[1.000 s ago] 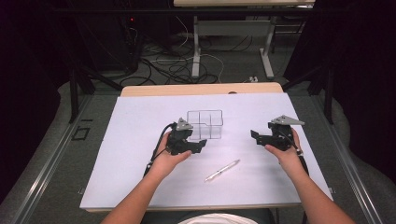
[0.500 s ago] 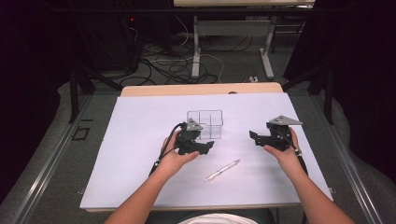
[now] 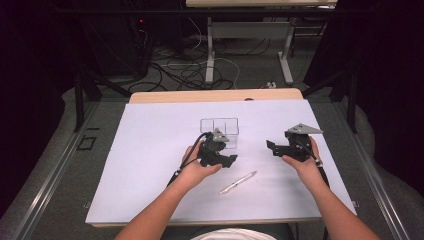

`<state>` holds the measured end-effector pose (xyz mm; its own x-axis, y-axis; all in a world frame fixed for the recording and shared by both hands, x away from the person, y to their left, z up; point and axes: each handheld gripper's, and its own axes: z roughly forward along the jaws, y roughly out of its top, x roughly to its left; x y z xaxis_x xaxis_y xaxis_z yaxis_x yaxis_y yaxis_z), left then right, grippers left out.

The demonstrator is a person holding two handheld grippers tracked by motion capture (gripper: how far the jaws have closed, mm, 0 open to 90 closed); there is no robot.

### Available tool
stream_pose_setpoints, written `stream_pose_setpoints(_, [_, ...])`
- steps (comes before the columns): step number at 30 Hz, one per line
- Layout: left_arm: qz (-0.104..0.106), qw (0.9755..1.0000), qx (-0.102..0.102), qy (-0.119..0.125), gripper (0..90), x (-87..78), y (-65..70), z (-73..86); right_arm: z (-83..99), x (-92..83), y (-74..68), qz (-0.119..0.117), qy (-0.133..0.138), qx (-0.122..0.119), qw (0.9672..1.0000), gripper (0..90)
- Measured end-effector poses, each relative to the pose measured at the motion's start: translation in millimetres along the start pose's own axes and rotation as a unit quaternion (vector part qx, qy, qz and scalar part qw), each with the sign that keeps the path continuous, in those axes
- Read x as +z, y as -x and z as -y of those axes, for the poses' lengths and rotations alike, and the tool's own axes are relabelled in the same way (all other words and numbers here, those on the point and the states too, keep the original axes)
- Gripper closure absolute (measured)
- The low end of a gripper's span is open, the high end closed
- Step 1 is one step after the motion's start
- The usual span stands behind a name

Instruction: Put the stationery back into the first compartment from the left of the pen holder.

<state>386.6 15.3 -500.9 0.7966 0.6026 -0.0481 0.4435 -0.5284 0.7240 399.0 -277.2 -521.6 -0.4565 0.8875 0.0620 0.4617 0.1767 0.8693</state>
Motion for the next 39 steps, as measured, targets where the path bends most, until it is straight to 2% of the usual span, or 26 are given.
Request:
stream_pose_setpoints(14, [0.029,0.9988,0.007,-0.038,48.1,12.4,6.5,-8.2,1.1,1.7,2.0,-0.002,-0.004,-0.004,1.0,15.0])
stream_pose_setpoints(23, [0.054,0.9963,0.013,-0.065,51.4,22.4,14.7,-12.7,1.6,1.8,2.3,-0.006,-0.003,0.0,1.0,15.0])
stream_pose_setpoints(24, [0.055,0.9958,0.022,-0.07,51.7,23.2,15.1,-13.4,1.7,1.9,2.5,-0.007,-0.002,-0.001,1.0,15.1])
stream_pose_setpoints(28, [0.057,0.995,0.024,-0.079,52.8,28.4,19.8,-13.1,2.0,2.3,3.0,-0.007,-0.003,0.0,1.0,15.0])
stream_pose_setpoints(30, [0.053,0.9942,0.031,-0.088,54.0,29.9,19.1,-13.0,2.6,2.4,3.4,-0.007,-0.004,0.001,1.0,15.0])
stream_pose_setpoints(32, [0.055,0.9938,0.025,-0.094,55.7,30.6,19.7,-12.8,3.1,2.5,3.5,-0.007,-0.006,0.003,1.0,15.0])
stream_pose_setpoints(39, [0.066,0.9922,0.02,-0.104,57.3,33.2,22.8,-13.1,1.2,1.9,3.2,-0.008,-0.003,0.006,0.9999,15.1])
